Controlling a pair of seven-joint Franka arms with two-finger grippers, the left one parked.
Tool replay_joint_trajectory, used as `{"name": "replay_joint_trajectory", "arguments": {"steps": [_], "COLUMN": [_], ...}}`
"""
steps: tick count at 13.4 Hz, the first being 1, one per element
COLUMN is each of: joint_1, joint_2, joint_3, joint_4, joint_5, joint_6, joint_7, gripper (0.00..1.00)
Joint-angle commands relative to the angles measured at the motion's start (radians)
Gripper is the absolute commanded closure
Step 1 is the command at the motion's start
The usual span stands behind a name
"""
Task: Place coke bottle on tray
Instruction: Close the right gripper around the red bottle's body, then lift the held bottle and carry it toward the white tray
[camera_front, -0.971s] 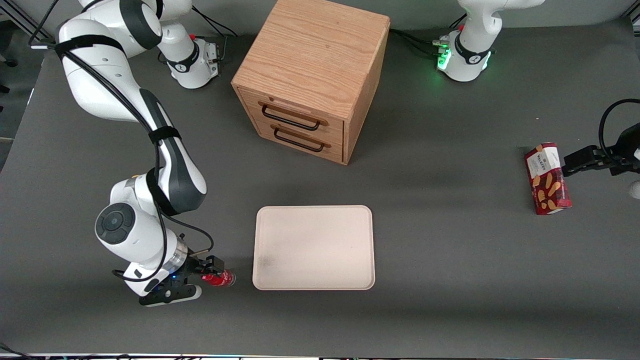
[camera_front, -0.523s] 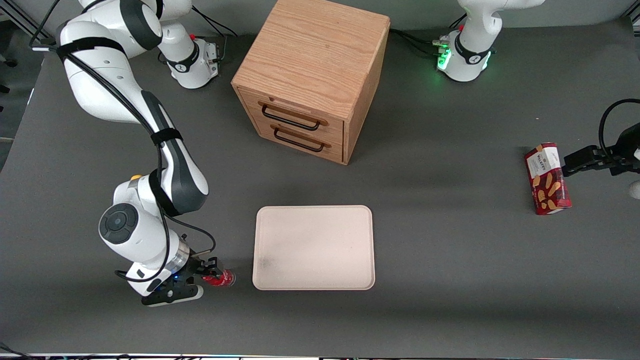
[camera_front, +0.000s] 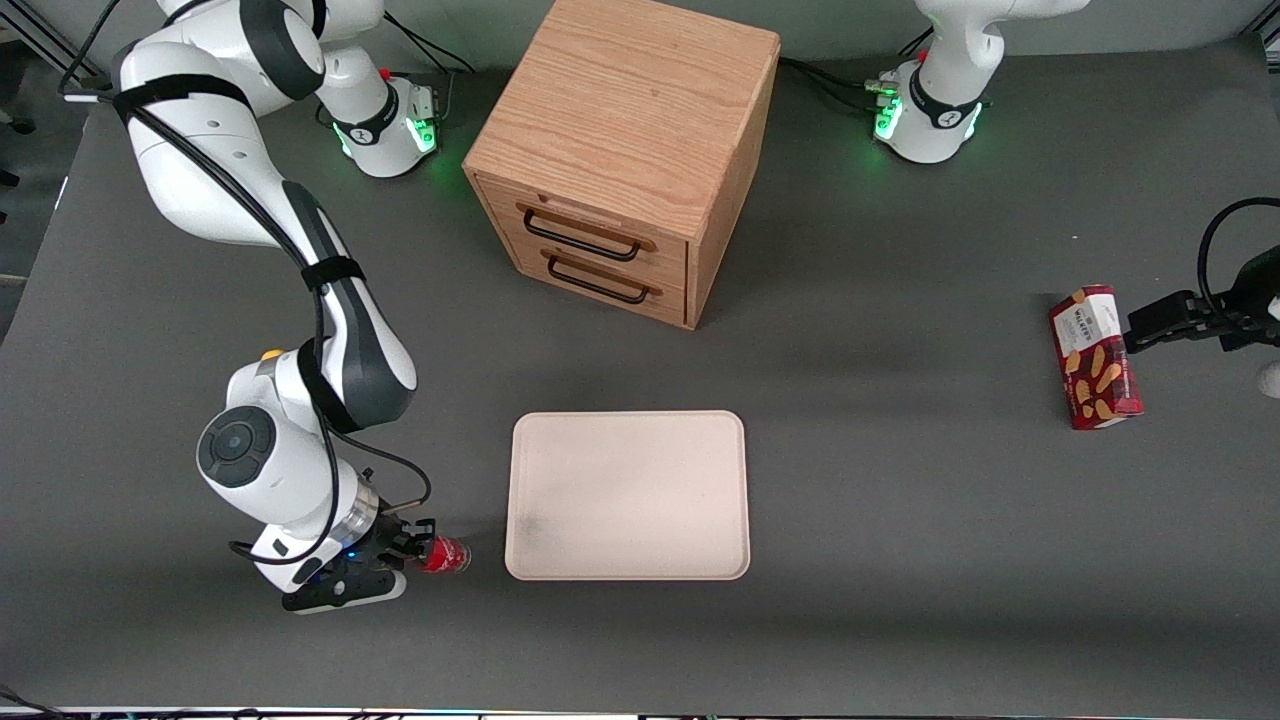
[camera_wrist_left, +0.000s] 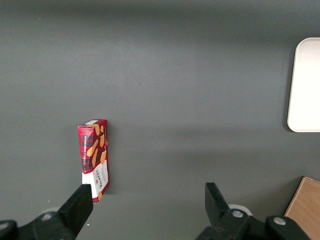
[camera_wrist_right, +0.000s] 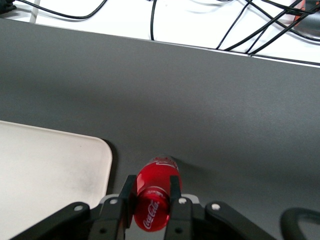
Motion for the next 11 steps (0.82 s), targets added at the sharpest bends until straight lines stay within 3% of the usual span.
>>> {"name": "replay_joint_trajectory", "arguments": {"steps": [1, 6, 11], "joint_1": [0.001, 0.001, 0.001], "joint_2": [-0.014, -0.150, -0.296], "joint_3": [-0.002, 0.006, 0.011], "joint_4": [-0.004, 0.048, 0.051], "joint_5": [-0.011, -0.003, -0.002], "joint_6": [-0.010, -0.343, -0.513], "joint_7": [-0.010, 0.001, -0.001], "gripper": [1.00, 1.00, 1.00]}}
